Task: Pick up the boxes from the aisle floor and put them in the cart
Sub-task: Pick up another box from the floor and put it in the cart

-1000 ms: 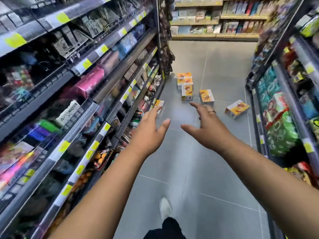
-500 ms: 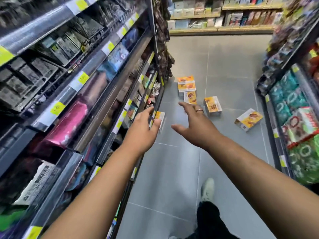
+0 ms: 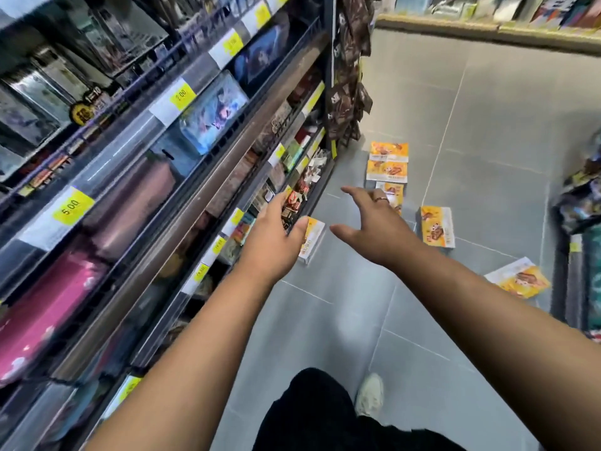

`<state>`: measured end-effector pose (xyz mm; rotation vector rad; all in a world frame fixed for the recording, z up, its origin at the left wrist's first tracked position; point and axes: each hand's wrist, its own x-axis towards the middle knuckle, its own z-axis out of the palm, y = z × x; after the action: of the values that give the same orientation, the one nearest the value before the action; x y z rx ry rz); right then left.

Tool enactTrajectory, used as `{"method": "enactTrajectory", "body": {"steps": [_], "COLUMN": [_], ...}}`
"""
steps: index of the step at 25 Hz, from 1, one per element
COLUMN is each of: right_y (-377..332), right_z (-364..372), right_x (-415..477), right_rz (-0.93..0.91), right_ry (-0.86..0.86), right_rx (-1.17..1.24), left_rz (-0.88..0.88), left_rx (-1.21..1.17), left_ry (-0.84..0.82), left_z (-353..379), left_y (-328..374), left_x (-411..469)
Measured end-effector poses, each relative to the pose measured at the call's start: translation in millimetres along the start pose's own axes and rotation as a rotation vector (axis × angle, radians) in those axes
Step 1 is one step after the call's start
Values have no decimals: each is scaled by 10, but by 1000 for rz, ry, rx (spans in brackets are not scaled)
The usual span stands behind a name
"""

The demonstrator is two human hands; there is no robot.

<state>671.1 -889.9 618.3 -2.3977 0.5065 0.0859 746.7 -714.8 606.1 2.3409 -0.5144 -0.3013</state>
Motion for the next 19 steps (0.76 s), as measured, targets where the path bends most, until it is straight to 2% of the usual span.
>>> {"method": "enactTrajectory", "body": {"steps": [5, 10, 15, 19], "right_y": [220, 626, 1382, 2063], "right_z": [88, 312, 967, 1636], "right_x": [1143, 2019, 2909, 3601], "right_rz": [-24, 42, 51, 53], "right_ry": [-84, -69, -216, -285], "right_rx": [-68, -35, -82, -94], "left_rz": [-90, -126, -260, -382], "left_rx": [25, 28, 50, 18], "left_ry": [52, 60, 41, 114], "left_z": [247, 694, 1577, 2434], "left_y": [-232, -597, -1196, -1830], "left_x": [879, 1542, 2001, 2548]}}
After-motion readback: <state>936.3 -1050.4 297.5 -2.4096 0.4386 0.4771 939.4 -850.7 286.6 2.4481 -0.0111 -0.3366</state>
